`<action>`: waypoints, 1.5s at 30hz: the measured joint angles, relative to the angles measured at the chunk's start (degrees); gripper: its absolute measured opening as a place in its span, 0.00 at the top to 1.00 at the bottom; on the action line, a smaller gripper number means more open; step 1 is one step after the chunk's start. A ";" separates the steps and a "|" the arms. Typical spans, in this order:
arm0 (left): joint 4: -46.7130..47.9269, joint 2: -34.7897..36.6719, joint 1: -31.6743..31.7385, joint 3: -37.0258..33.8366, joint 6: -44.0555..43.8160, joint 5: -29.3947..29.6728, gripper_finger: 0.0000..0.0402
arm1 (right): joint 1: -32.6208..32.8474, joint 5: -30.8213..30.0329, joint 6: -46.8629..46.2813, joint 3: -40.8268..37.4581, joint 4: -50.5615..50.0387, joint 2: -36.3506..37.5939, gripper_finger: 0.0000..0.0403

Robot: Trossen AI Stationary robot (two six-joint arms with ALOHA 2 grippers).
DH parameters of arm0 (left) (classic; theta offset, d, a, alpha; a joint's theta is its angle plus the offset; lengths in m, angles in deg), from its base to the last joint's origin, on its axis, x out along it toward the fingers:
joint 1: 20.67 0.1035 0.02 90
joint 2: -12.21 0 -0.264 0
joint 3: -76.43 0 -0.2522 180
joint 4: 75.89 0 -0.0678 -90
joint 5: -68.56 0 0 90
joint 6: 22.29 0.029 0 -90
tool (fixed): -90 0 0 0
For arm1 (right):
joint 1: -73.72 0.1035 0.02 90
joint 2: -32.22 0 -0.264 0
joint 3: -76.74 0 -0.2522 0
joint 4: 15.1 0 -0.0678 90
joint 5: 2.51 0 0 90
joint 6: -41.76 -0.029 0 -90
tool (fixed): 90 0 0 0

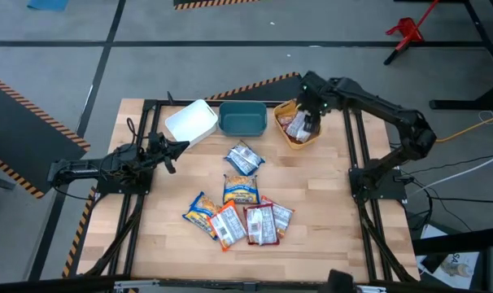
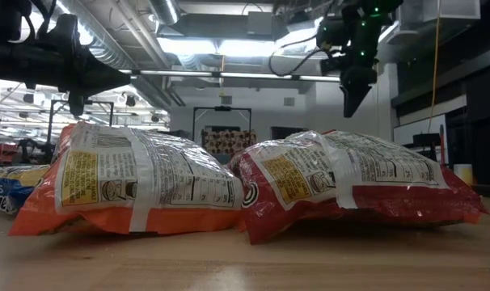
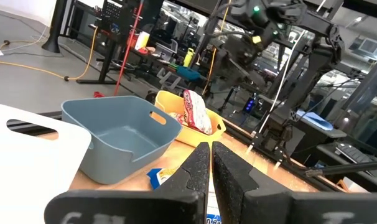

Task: Sort Maruchan noodles
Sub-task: Put the top red noodle pack into the yellow bin

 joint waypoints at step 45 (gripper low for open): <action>-0.11 0.00 0.00 -0.01 0.02 2.67 0.97 | -7.21 -3.30 5.10 -15.28 15.60 -0.30 0.85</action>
